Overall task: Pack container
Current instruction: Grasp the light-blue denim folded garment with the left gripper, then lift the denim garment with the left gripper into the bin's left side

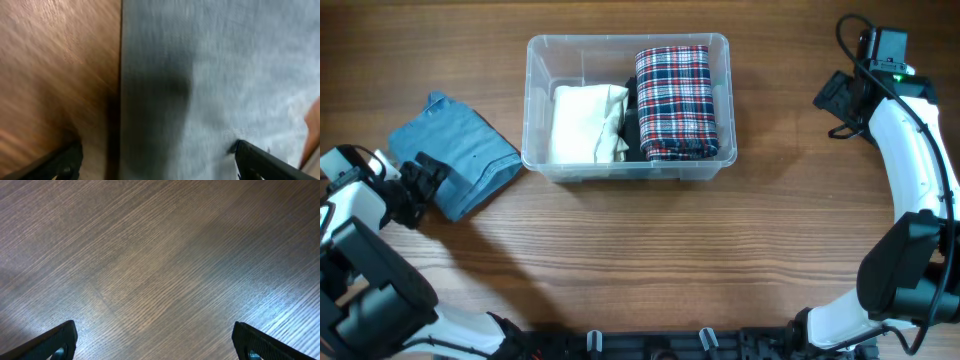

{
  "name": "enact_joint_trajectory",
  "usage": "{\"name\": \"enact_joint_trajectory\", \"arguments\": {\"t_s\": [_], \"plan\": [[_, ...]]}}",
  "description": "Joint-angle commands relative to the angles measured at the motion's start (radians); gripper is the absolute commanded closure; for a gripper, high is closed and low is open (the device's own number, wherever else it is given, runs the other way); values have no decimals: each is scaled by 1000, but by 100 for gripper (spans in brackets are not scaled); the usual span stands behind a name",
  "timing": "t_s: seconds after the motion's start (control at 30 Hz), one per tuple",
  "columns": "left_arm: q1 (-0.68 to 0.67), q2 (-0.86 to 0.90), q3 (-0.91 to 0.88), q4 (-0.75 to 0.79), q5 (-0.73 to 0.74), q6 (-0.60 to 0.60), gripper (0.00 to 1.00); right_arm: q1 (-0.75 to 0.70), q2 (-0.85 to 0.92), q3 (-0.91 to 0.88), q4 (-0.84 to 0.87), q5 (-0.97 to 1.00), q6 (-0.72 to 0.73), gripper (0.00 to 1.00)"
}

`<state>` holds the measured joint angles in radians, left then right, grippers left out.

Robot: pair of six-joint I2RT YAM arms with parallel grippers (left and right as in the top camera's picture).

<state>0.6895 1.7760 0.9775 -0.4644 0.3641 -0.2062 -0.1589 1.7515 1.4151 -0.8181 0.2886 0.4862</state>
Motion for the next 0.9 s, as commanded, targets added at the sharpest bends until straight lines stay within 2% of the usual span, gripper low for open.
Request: {"name": "enact_joint_trajectory", "arguments": {"t_s": [0.0, 0.13, 0.4, 0.5, 0.57, 0.6, 0.63, 0.77, 0.87], "plan": [[5, 78, -11, 27, -6, 20, 3, -2, 12, 0, 2, -2, 13, 0], [5, 92, -11, 67, 57, 20, 6, -2, 12, 0, 2, -2, 13, 0], [-3, 92, -11, 91, 249, 19, 31, -2, 12, 0, 2, -2, 13, 0], [-3, 92, -11, 87, 306, 15, 56, -2, 12, 0, 2, -2, 13, 0], [-3, 92, -11, 83, 306, 15, 85, -2, 12, 0, 2, -2, 13, 0], [-3, 90, -11, 85, 306, 8, 93, -2, 12, 0, 2, -2, 13, 0], [-3, 88, -10, 88, 306, 8, 96, -2, 12, 0, 2, -2, 13, 0], [-2, 61, 9, 87, 321, 6, 96, -2, 12, 0, 2, -2, 13, 0], [-2, -1, 60, 87, 438, -33, 96, -2, 12, 0, 2, -2, 13, 0]]}}
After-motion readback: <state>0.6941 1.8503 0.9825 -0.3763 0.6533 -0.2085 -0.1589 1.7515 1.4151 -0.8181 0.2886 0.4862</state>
